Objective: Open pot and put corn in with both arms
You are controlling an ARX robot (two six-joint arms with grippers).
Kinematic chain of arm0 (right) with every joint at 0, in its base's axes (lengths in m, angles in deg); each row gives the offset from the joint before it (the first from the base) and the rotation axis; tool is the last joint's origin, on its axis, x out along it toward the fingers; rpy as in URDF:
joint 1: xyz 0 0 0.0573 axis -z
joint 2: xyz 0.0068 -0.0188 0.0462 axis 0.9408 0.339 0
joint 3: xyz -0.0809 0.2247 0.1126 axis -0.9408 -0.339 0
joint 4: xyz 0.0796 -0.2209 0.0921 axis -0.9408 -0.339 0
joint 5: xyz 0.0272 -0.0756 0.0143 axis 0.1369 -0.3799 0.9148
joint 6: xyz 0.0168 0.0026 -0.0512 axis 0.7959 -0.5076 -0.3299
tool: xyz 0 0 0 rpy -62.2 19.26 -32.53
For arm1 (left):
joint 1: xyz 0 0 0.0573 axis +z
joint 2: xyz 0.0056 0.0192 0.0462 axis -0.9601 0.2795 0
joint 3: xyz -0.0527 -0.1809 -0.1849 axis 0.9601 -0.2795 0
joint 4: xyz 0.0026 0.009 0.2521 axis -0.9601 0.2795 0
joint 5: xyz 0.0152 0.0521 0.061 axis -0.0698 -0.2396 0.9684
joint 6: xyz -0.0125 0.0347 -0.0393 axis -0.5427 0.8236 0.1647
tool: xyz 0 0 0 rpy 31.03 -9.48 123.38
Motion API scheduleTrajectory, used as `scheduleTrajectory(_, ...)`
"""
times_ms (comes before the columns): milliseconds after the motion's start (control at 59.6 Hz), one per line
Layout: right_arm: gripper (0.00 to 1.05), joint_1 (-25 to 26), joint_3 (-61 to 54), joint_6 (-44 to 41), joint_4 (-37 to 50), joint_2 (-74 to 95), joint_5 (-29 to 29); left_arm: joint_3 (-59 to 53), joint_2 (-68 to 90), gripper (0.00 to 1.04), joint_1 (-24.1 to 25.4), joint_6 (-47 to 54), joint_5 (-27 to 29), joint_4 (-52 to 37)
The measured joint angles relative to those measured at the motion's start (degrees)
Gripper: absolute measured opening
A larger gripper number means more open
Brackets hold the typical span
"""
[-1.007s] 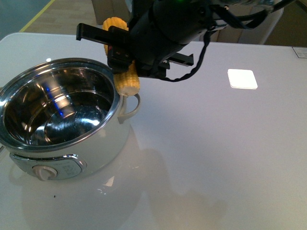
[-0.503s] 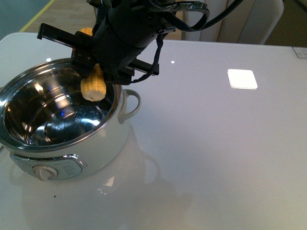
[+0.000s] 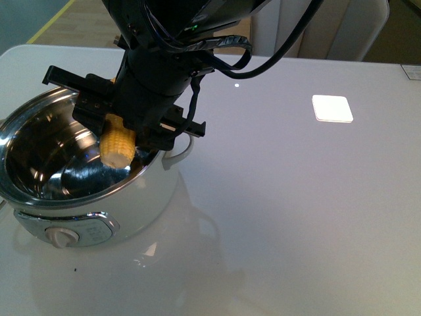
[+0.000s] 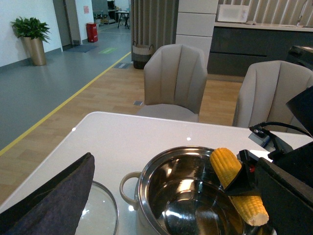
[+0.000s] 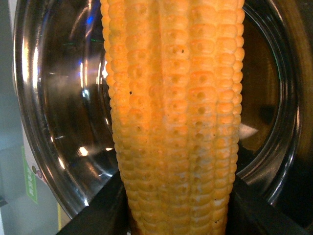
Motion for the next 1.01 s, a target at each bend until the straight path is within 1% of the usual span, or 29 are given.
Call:
scheduleTrajectory(218,0.83,0.66,0.0,1.75,1.01,-0.2,-0.11,0.0,0.0,0.98,0.0,0.0,0.0,0.0)
scheduleTrajectory(319,0.97,1.22,-0.74,2.67,2.14,-1.55,0.02,0.0,0.0,0.98,0.0,0.0,0.0,0.0)
scheduleTrajectory(436,0.96,2.54,-2.86,4.35,3.98,-4.57,0.59,0.0,0.0,0.98,0.0,0.0,0.0,0.0)
scheduleTrajectory(554,0.96,4.87,-7.02,7.23,7.96,-9.46,1.31,0.0,0.0,0.98,0.0,0.0,0.0,0.0)
scheduleTrajectory(654,0.96,9.84,-15.28,8.11,12.59,-18.43,0.98,0.0,0.0,0.98,0.0,0.0,0.0,0.0)
scheduleTrajectory(738,0.96,13.73,-21.68,5.33,13.38,-24.83,-0.15,0.0,0.0,0.98,0.0,0.0,0.0,0.0)
scheduleTrajectory(822,0.96,17.79,-28.06,0.81,13.97,-30.84,-1.03,0.0,0.0,0.98,0.0,0.0,0.0,0.0)
scheduleTrajectory(873,0.96,21.66,-33.73,-3.98,13.99,-36.44,-2.58,0.0,0.0,0.98,0.0,0.0,0.0,0.0)
scheduleTrajectory(1007,0.96,29.68,-43.58,-12.68,12.79,-47.95,-2.89,0.0,0.0,0.98,0.0,0.0,0.0,0.0)
